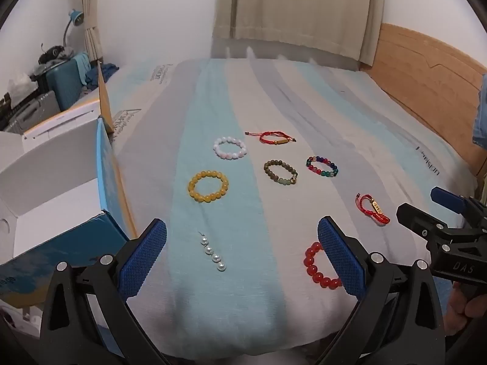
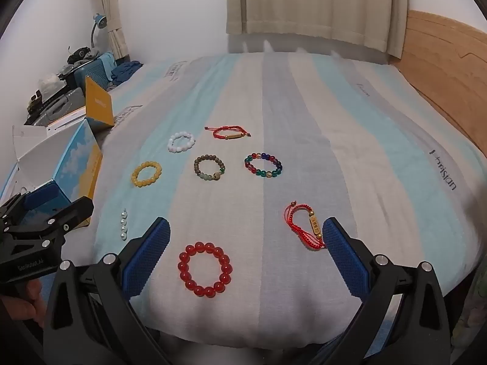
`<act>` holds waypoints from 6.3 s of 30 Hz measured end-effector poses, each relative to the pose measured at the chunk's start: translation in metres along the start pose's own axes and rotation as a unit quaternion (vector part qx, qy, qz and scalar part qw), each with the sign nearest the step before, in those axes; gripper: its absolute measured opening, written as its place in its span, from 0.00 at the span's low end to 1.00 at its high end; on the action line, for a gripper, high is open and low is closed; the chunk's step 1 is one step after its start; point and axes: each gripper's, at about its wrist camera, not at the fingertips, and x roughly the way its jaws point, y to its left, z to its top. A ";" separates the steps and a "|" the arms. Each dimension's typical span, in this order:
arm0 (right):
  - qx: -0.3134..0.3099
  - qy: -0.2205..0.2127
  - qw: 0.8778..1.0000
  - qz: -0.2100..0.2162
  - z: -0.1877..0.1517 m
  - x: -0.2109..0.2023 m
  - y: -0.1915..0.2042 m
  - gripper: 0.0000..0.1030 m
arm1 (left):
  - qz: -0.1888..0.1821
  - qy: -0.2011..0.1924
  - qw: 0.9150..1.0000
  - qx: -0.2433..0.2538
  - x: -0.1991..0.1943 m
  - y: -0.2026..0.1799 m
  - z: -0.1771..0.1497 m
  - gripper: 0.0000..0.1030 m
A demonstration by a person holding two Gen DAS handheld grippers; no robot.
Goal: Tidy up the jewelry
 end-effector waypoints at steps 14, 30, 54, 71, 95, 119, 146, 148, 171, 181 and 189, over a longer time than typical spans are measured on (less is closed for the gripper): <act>0.002 0.001 1.000 0.003 -0.004 0.000 0.002 0.93 | 0.027 -0.002 1.000 0.011 -0.005 -0.001 -0.002 0.94; 0.019 0.006 1.000 0.005 -0.002 0.001 0.005 0.93 | 0.031 0.002 0.999 0.010 -0.006 0.006 -0.001 0.94; 0.015 0.005 1.000 -0.002 0.000 -0.002 0.001 0.93 | 0.026 0.006 1.000 0.012 -0.001 0.007 -0.002 0.94; 0.009 0.006 1.000 -0.008 0.002 -0.005 0.003 0.93 | 0.017 0.011 1.000 0.008 0.000 -0.001 -0.003 0.94; 0.009 0.023 1.000 -0.018 0.030 0.003 -0.006 0.93 | 0.001 0.037 0.999 0.011 0.014 -0.003 0.014 0.94; 0.009 0.122 0.992 -0.034 0.023 0.102 -0.072 0.93 | -0.008 0.131 0.991 0.013 0.121 0.015 -0.009 0.94; 0.043 0.205 0.978 -0.007 -0.006 0.165 -0.109 0.34 | -0.002 0.141 0.990 0.025 0.146 0.015 -0.031 0.39; 0.037 0.207 0.978 -0.010 -0.005 0.165 -0.109 0.31 | -0.008 0.146 0.989 0.021 0.144 0.017 -0.030 0.24; 0.048 0.176 0.983 -0.004 0.001 0.130 -0.111 0.08 | -0.041 0.149 0.988 0.006 0.111 0.020 -0.013 0.10; 0.043 0.154 0.987 0.000 0.013 0.106 -0.101 0.07 | -0.048 0.132 0.990 0.008 0.089 0.019 0.000 0.10; 0.044 0.141 0.989 0.004 0.024 0.091 -0.093 0.07 | -0.056 0.127 0.990 0.004 0.076 0.022 0.014 0.10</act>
